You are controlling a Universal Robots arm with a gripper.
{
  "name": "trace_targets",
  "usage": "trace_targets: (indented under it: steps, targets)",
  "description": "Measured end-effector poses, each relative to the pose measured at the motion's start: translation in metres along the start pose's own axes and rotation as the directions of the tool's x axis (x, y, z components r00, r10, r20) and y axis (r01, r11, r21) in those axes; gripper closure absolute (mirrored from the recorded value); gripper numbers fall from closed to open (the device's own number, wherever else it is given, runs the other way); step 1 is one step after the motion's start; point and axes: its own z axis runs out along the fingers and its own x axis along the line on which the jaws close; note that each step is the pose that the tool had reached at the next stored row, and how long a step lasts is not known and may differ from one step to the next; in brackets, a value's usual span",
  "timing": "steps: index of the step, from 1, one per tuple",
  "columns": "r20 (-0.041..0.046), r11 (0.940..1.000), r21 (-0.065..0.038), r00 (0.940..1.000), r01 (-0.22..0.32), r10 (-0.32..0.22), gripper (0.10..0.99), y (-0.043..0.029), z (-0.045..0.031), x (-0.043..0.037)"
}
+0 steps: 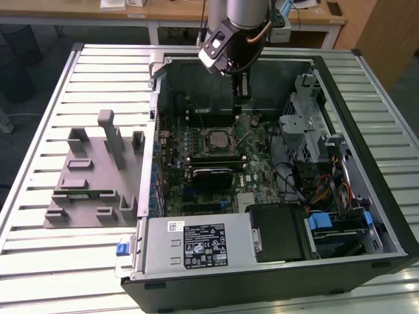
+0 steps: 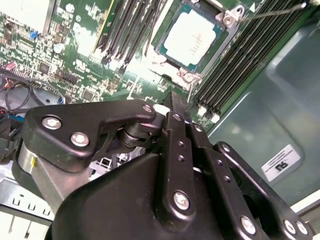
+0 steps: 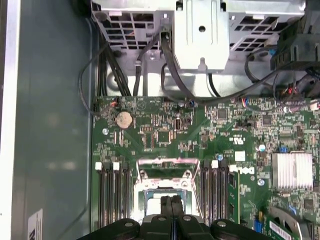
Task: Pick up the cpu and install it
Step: 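Close the cpu cover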
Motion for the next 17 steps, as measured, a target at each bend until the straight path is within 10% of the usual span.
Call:
trace_targets:
  steps: [17]
  targets:
    - [0.0001,1.0,0.002,1.0,0.0,0.0,0.98,0.0324,0.0032,0.001]
